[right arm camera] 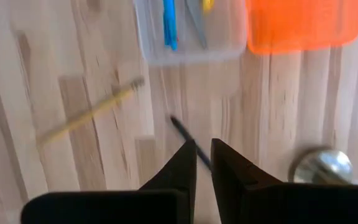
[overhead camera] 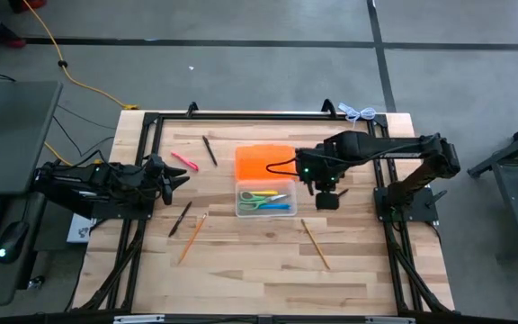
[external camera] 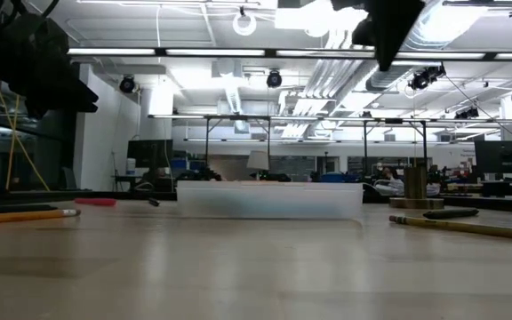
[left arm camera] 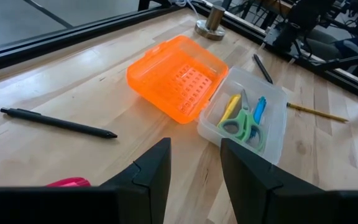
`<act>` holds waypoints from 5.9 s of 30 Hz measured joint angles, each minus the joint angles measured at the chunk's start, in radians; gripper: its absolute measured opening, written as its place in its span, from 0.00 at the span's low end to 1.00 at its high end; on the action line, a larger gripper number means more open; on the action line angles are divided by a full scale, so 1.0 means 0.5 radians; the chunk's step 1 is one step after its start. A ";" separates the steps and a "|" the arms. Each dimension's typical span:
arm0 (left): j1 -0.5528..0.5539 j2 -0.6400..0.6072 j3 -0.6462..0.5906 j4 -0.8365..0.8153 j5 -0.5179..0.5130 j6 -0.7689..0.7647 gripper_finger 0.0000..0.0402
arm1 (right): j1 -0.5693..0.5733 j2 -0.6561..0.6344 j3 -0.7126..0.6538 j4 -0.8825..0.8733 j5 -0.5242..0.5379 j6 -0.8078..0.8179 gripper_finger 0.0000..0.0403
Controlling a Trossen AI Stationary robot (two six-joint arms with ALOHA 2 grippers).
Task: Pick & place school supplies into a supply box
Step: Put the middle black pen into the orange supply box
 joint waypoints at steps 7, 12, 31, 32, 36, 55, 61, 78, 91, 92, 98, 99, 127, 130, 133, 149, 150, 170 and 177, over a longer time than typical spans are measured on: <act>0.000 0.000 0.000 0.000 0.002 0.001 0.42 | 0.020 0.001 0.000 -0.127 -0.001 0.000 0.06; 0.000 0.000 0.000 0.000 0.003 0.002 0.42 | 0.026 0.001 -0.051 -0.118 0.033 -0.033 0.06; 0.000 0.000 0.001 0.002 0.003 -0.001 0.42 | 0.026 -0.399 -0.965 0.394 0.011 0.024 0.07; 0.001 0.000 0.001 0.001 0.002 -0.001 0.42 | 0.026 -0.408 -0.997 0.410 0.007 0.005 0.07; 0.000 0.000 0.001 0.001 0.003 0.000 0.42 | 0.026 -0.416 -1.142 0.508 -0.039 -0.107 0.07; 0.000 0.000 0.001 0.001 0.001 0.004 0.42 | 0.024 -0.415 -1.532 1.062 0.031 -0.536 0.07; 0.000 0.000 0.001 0.001 -0.013 0.004 0.42 | 0.024 -0.414 -1.538 1.074 0.072 -0.557 0.07; 0.000 0.000 0.001 0.001 -0.019 0.003 0.42 | 0.023 -0.414 -1.536 1.112 0.244 -0.523 0.07; 0.000 0.000 0.001 0.001 -0.020 0.003 0.42 | 0.024 -0.414 -1.535 1.230 0.079 -0.576 0.25; 0.000 0.000 0.001 0.001 -0.020 0.003 0.42 | 0.024 -0.414 -1.535 1.229 0.079 -0.581 0.26; 0.000 0.000 0.001 0.001 -0.020 0.001 0.42 | 0.025 -0.414 -1.535 1.228 0.063 -0.610 0.31; 0.000 0.000 0.001 0.001 -0.020 0.001 0.42 | 0.025 -0.414 -1.535 1.226 0.057 -0.632 0.31; 0.000 0.000 0.001 -0.044 -0.025 0.003 0.42 | 0.024 -0.205 -1.534 1.172 0.034 -0.635 0.31; 0.000 0.000 0.002 -0.043 -0.025 0.003 0.42 | 0.024 -0.182 -1.534 1.170 0.059 -0.614 0.31; 0.000 0.000 0.002 -0.043 -0.019 0.003 0.42 | 0.023 -0.175 -1.534 1.166 0.019 -0.606 0.31; 0.000 0.000 0.002 -0.091 -0.015 0.004 0.42 | 0.024 -0.175 -1.534 1.168 -0.023 -0.605 0.31; 0.001 0.000 0.002 -0.090 -0.014 0.004 0.42 | 0.024 -0.168 -1.534 1.170 -0.017 -0.605 0.31; 0.000 0.001 0.002 -0.091 -0.013 0.000 0.42 | 0.020 0.169 -1.529 1.288 0.113 -0.591 0.30; 0.001 0.000 0.002 -0.092 -0.013 0.000 0.42 | 0.020 0.171 -1.530 1.297 0.118 -0.539 0.20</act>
